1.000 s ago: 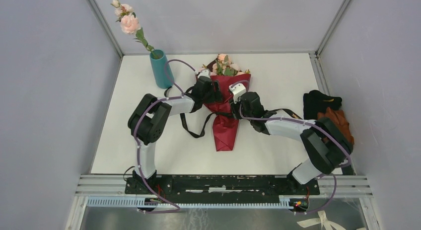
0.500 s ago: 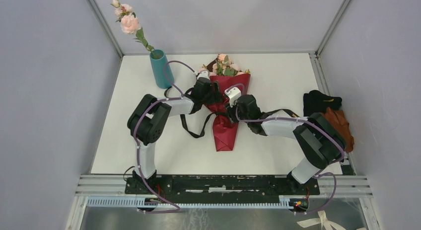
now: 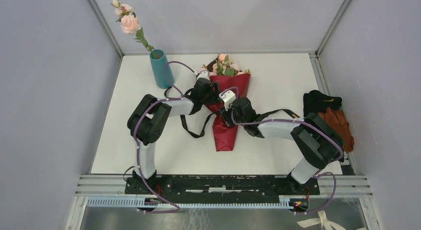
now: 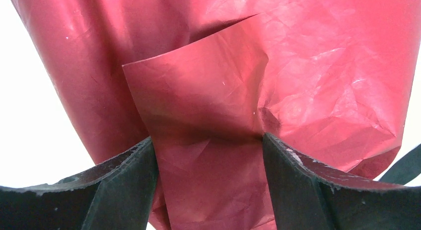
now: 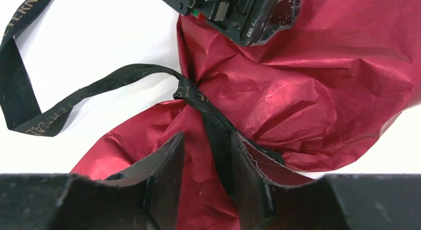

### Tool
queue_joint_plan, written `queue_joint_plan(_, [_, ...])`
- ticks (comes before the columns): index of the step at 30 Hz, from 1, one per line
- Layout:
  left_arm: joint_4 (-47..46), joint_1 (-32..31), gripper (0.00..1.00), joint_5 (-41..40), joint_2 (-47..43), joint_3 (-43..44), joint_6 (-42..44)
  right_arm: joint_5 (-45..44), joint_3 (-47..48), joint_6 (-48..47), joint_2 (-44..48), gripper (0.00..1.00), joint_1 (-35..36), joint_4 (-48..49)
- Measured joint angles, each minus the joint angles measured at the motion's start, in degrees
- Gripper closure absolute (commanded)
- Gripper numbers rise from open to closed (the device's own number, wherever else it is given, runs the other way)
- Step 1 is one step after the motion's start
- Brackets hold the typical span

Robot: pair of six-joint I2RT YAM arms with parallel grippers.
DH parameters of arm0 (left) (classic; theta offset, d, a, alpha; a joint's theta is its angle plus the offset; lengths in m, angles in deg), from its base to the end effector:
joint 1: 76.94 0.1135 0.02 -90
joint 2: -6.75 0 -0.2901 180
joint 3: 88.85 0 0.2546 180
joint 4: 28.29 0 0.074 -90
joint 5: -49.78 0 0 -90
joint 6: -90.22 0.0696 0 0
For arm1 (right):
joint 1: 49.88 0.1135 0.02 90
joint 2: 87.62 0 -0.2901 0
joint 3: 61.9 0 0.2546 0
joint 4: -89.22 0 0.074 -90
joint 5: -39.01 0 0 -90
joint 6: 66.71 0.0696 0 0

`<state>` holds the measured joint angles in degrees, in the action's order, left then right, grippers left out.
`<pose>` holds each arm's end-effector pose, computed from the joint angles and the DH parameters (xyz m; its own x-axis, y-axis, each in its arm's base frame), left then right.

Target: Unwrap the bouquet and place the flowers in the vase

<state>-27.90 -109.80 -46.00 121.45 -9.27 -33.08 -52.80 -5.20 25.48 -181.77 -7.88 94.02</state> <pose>0.3953 -0.2470 0.1474 -0.6664 -0.2198 -0.7125 0.1258 0.9087 -0.3980 0.2720 0.2419 0.1706 -0.4254 -0.3317 -0.8420 -0.6332 0.7738 0.0151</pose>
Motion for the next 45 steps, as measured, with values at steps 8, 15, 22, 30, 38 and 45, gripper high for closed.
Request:
queue_joint_plan(8, [-0.8,0.0,0.2,0.3,-0.5,-0.9,0.0,-3.9,0.2,-0.1,1.2,0.55,0.0,-0.3])
queue_joint_plan(15, [-0.7,0.0,0.2,0.4,-1.2,-1.6,0.0,-6.2,2.0,-1.1,1.2,0.55,-0.5,-0.4])
queue_joint_plan(22, [-0.5,0.0,0.2,0.4,-1.4,-1.6,0.0,-6.4,2.5,-3.2,0.5,0.55,-3.6,-0.3])
queue_joint_plan(30, [0.0,0.0,0.2,0.4,-1.7,-1.6,0.0,-4.4,5.7,-3.8,-5.9,0.54,-4.6,-0.1])
queue_joint_plan(38, [0.9,0.0,0.21,0.4,-2.1,-1.6,0.1,-1.4,5.2,-3.1,-6.8,0.53,-4.2,0.7])
queue_joint_plan(45, [1.1,0.0,0.21,1.2,-2.1,-1.4,0.1,-1.5,2.1,-2.9,-3.2,0.52,-2.7,0.3])
